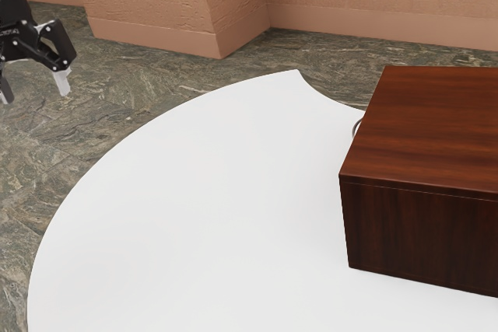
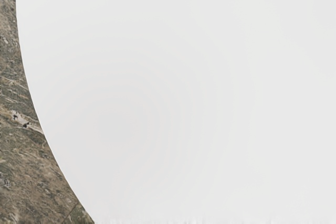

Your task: Pull the drawer handle with one arm to open the drawer

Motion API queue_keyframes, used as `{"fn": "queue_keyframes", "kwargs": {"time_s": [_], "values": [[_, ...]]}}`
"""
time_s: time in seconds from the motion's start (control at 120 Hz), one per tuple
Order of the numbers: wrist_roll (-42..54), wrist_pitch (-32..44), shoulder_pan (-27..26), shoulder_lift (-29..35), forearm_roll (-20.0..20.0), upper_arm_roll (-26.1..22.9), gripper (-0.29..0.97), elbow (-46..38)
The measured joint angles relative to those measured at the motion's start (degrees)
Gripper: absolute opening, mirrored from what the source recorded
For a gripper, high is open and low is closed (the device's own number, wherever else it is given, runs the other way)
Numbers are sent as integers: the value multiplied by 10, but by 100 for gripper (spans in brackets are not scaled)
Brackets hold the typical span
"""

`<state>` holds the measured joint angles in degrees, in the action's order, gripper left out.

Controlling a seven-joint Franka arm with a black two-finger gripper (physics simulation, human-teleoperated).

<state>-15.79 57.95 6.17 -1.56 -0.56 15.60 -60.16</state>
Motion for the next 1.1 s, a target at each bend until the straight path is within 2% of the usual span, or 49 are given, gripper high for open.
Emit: {"fn": "queue_keyframes", "kwargs": {"time_s": [0.175, 0.25, 0.317, 0.392, 0.6, 0.65, 0.875, 0.992, 1.1], "values": [[-7, -11, -11, -19, 5, -17, 67, 2], [-9, 11, 9, -35, -1, -77, 68, 1], [-10, 38, -15, -41, -7, -114, 68, 1], [-9, 65, -36, -46, -14, -128, 68, 0], [-2, 146, -22, -136, -96, -131, 68, -4], [0, 184, -30, -160, -115, -133, 68, -25], [8, 337, -38, -215, -185, -147, 67, -70], [12, 421, -38, -247, -218, -147, 66, -66], [16, 479, -36, -255, -232, -147, 66, -53]]}}
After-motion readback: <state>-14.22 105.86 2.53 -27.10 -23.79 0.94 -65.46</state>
